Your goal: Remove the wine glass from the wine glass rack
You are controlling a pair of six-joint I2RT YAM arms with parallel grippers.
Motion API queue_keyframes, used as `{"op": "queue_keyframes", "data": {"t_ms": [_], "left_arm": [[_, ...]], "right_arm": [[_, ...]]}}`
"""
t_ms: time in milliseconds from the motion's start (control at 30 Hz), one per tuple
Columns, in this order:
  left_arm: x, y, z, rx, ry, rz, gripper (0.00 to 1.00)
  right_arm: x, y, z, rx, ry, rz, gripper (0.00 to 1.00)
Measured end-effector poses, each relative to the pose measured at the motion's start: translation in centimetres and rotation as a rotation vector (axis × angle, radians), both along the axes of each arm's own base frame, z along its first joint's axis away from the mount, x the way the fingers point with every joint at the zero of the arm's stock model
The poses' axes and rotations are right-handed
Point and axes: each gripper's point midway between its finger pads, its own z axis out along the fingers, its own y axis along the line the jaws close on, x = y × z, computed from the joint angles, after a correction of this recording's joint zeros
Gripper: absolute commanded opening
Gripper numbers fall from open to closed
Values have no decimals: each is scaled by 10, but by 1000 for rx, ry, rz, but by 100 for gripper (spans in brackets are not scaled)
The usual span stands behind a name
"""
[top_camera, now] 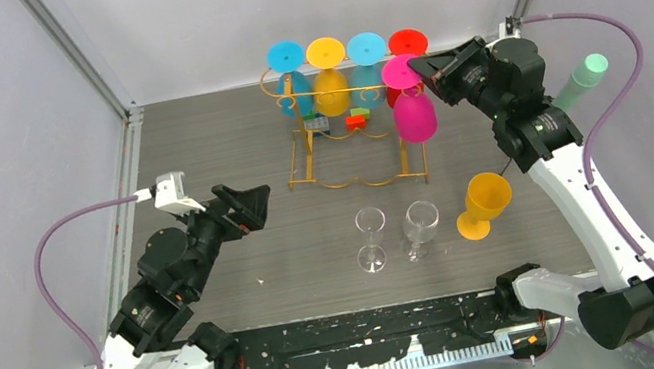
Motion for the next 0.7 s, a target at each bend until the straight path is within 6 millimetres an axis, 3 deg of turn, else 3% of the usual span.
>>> {"op": "queue_keyframes", "data": {"t_ms": [700], "left_arm": [[1, -8, -6, 5, 22, -27, 100]], "right_arm": [[-10, -7, -22, -10, 63, -27, 0]]}}
